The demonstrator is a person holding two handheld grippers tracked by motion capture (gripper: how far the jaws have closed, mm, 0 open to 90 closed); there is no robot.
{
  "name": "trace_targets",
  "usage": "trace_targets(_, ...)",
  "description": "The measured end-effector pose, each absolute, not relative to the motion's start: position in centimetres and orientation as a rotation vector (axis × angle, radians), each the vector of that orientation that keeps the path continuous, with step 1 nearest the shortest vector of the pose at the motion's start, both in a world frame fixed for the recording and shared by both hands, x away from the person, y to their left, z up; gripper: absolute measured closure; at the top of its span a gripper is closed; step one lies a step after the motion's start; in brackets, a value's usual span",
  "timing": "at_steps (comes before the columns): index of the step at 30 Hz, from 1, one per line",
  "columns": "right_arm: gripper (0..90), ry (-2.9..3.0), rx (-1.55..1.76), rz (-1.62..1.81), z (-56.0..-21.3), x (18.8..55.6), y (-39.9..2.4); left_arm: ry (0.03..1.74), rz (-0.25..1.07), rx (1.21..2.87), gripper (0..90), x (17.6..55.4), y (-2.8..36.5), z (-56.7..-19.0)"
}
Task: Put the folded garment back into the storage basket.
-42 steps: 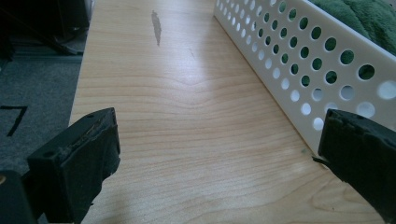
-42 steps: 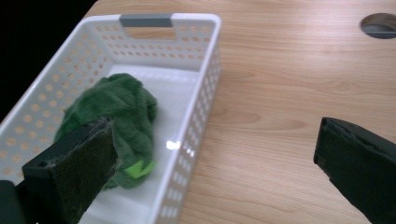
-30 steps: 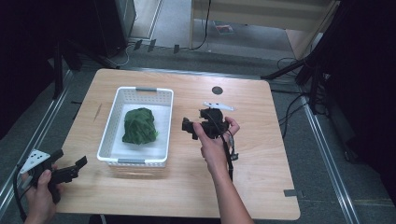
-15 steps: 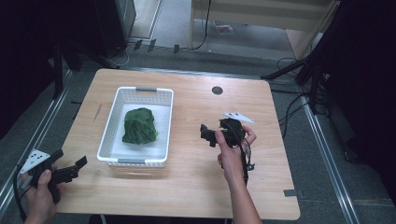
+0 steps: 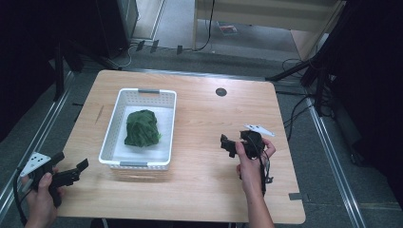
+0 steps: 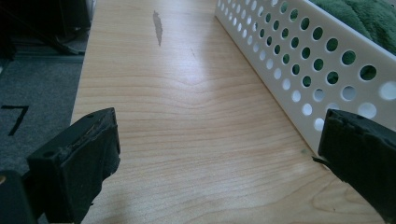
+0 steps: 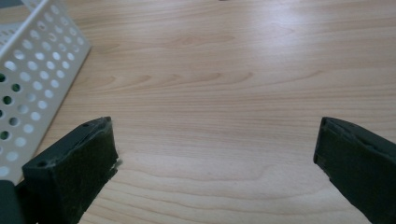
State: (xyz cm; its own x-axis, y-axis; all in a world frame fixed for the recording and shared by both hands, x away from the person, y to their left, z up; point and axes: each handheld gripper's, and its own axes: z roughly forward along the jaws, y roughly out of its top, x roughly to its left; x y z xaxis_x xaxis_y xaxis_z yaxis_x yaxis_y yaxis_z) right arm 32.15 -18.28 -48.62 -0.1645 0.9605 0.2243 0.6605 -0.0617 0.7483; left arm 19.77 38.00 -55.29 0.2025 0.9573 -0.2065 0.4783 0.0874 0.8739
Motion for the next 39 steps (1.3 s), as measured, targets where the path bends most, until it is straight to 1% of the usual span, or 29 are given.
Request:
trace_targets(14, 0.0, 1.771, 1.785, 1.026, -50.3, 31.0, -22.2, 1.419, 0.639, 1.533, 0.0, 19.8, 38.0, -55.3)
trace_targets(25, 0.0, 1.715, 1.823, 1.001, -52.0, 29.3, -25.5, 1.421, 0.640, 1.532, 0.0, 19.8, 38.0, -55.3)
trace_targets(39, 0.0, 1.660, 1.862, 1.018, -53.1, 27.4, -28.9, 1.423, 0.640, 1.529, 0.0, 19.8, 38.0, -55.3)
